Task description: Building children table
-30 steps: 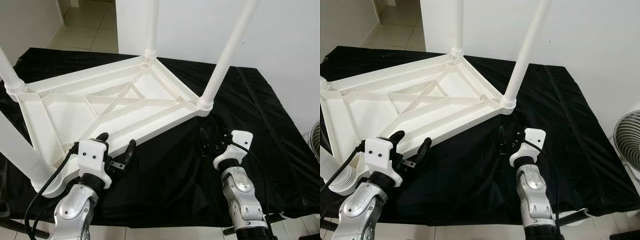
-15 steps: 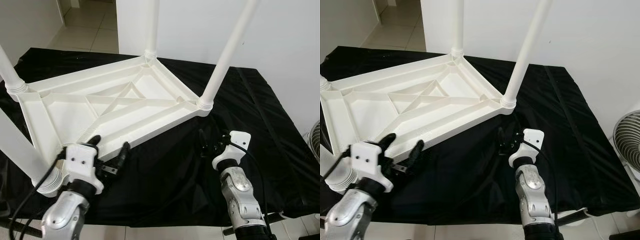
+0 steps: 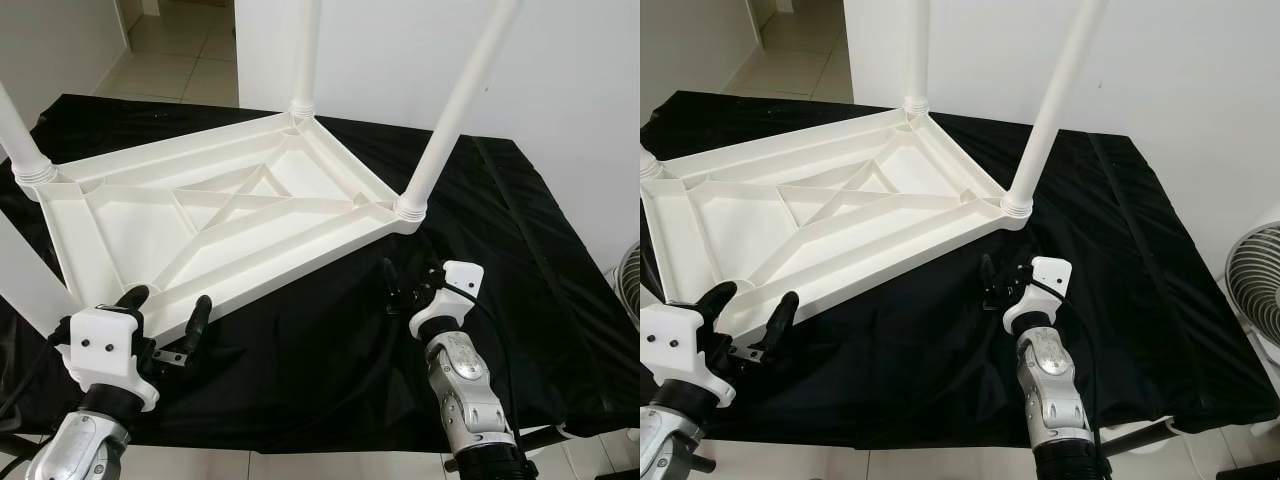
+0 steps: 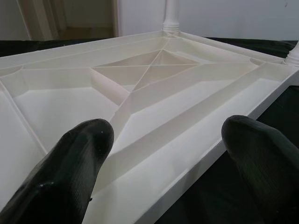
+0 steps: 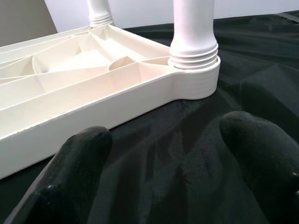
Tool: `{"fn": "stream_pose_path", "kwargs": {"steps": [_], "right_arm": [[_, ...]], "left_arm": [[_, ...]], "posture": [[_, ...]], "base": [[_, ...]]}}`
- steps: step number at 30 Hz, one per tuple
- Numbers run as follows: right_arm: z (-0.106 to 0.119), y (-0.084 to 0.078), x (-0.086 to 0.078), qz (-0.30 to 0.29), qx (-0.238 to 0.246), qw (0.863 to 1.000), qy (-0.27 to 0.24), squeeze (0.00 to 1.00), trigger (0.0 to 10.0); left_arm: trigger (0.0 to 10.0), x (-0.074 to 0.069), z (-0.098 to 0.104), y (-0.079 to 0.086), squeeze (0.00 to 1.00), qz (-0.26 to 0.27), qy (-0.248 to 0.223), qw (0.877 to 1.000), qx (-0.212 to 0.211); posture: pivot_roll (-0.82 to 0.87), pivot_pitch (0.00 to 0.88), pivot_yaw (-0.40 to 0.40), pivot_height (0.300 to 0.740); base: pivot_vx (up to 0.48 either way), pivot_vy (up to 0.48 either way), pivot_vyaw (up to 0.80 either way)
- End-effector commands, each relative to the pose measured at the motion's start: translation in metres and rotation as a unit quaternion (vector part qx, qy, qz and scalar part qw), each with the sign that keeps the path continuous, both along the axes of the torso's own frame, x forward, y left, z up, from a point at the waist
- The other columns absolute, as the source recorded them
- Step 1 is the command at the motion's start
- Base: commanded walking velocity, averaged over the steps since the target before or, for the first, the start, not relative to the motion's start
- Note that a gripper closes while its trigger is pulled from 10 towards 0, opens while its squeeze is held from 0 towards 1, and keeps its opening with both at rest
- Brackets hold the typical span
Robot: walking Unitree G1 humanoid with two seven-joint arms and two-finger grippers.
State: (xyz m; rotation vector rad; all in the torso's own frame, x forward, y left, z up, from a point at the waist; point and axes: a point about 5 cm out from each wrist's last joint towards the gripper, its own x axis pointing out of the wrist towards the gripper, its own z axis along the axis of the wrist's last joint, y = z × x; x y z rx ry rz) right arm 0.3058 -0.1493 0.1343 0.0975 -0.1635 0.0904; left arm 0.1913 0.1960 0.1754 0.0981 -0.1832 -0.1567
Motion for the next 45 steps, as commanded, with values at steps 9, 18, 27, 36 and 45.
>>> {"fn": "stream_pose_path", "kwargs": {"steps": [9, 18, 27, 36, 45], "right_arm": [[-0.004, 0.011, 0.006, 0.023, 0.009, 1.000, 0.006, 0.00, 10.0], [-0.005, 0.023, 0.015, 0.049, 0.011, 0.999, 0.008, 0.00, 10.0], [-0.007, 0.036, 0.021, 0.075, 0.016, 0.997, 0.014, 0.00, 10.0], [-0.009, 0.051, 0.025, 0.105, 0.020, 0.994, 0.020, 0.00, 10.0], [-0.010, 0.065, 0.027, 0.129, 0.027, 0.991, 0.022, 0.00, 10.0]], "left_arm": [[10.0, -0.019, 0.002, 0.013, 0.00, 0.019, 0.014, 1.000, 0.018], [10.0, -0.044, 0.000, 0.009, 0.00, -0.024, 0.047, 0.998, 0.026], [10.0, -0.060, 0.003, 0.023, 0.00, 0.013, 0.058, 0.998, 0.034], [10.0, -0.086, 0.007, 0.044, 0.00, 0.076, 0.073, 0.992, 0.065], [10.0, -0.112, 0.017, 0.080, 0.00, 0.138, 0.094, 0.979, 0.115]], "posture": [[0.26, 0.146, -0.112, 0.740], [0.31, 0.154, -0.130, 0.740], [0.37, 0.179, -0.160, 0.740], [0.43, 0.208, -0.195, 0.740], [0.47, 0.213, -0.200, 0.740]], "base": [[0.000, 0.000, 0.00], [0.000, 0.000, 0.00], [0.000, 0.000, 0.00], [0.000, 0.000, 0.00], [0.000, 0.000, 0.00]]}}
